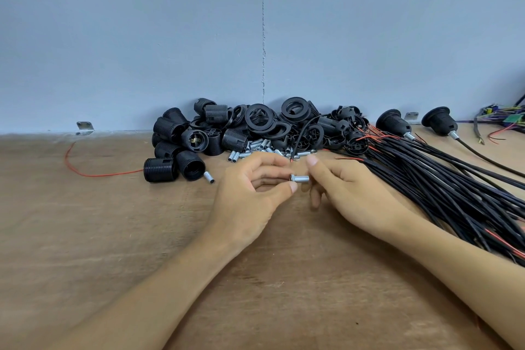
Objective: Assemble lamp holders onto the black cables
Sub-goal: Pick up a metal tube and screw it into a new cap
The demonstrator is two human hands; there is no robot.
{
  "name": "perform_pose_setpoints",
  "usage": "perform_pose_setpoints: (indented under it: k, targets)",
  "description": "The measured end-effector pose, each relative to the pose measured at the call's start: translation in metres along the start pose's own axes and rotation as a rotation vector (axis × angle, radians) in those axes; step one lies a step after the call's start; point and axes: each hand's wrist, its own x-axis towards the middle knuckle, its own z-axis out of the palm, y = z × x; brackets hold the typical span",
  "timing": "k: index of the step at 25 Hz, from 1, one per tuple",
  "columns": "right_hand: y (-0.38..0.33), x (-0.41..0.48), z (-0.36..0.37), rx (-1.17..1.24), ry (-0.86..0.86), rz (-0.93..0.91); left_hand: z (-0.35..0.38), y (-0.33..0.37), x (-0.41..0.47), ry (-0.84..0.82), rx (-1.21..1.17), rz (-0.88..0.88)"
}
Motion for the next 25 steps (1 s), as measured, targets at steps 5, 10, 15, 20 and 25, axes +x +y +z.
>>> perform_pose_setpoints:
  k: [5,10,15,20,25]
  targets:
    - [-0.0003,-0.0008,-0.0013,0.083,-0.049,0.03,-0.0007,-0.0012,0.0001,0.014,0.017,0.017]
    - [-0.0004,0.0,-0.0024,0.059,-0.063,0.077,-0.0013,-0.0004,-0.0001,0.011,0.051,0.032]
    - [-0.0016,0.0,-0.0017,0.079,-0.092,0.072,-0.0006,-0.0003,-0.0002,0.009,0.073,0.037]
    - [-0.0014,0.0,-0.0049,0.199,-0.122,0.086,-0.0015,-0.0012,-0.0007,0.017,0.111,0.047]
    - [0.0037,0.0025,-0.0017,0.183,-0.061,0.091,-0.0018,0.004,-0.0022,-0.015,0.178,0.067]
